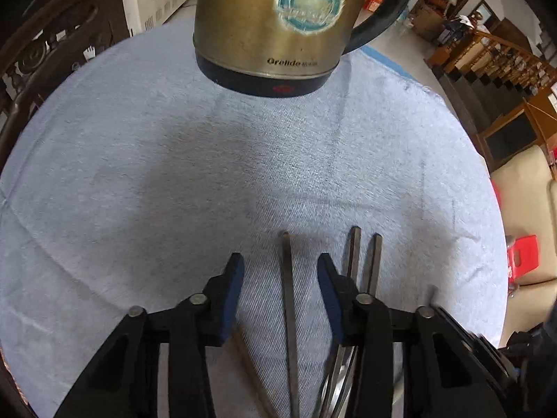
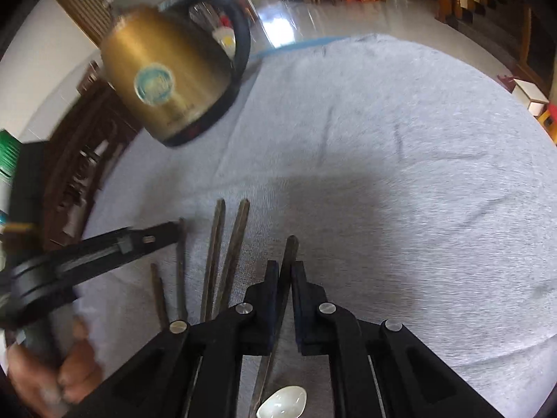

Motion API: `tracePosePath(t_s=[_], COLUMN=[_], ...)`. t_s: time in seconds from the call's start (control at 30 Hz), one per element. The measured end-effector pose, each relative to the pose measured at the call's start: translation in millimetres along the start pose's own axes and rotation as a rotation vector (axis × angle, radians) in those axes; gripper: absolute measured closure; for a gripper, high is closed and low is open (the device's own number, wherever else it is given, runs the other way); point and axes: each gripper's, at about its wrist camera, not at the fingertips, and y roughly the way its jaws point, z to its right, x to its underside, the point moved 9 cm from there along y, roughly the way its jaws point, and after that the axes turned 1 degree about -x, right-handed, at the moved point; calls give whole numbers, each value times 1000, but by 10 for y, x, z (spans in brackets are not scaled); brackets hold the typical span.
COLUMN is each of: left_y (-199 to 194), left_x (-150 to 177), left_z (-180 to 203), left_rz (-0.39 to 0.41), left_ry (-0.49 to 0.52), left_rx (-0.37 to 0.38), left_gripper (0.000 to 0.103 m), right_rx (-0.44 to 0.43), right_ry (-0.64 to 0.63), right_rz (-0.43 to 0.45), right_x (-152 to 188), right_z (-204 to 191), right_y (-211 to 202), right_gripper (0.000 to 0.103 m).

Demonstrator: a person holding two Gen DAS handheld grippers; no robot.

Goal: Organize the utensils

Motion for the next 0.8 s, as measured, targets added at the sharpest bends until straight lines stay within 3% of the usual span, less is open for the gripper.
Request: tracePosePath(t_s=[0.1, 0.17, 0.2, 0.33, 0.47, 0.8], left_y=[55, 80, 100, 3, -419, -2150], left_x=[-31, -24, 5, 82, 202, 940], left_z=[12, 40, 52, 41, 14, 106], left_rz=[24, 35, 30, 74, 170, 517], left_ry=[-12, 7, 23, 49, 58, 202], left_rx=[6, -6, -12, -34, -19, 26], left_gripper=[73, 95, 97, 97, 98, 98], right_rx=[-47, -79, -92, -128, -155, -173], right_ry=[21, 31, 28, 14, 17, -13], right_rz=[44, 72, 88, 181, 262, 474], right_x=[31, 47, 58, 121, 163, 553], right_z=[66, 95, 87, 28, -4, -304], right_y=[-220, -345, -379, -768, -1129, -2206], right_gripper=[95, 95, 95, 95, 96, 96])
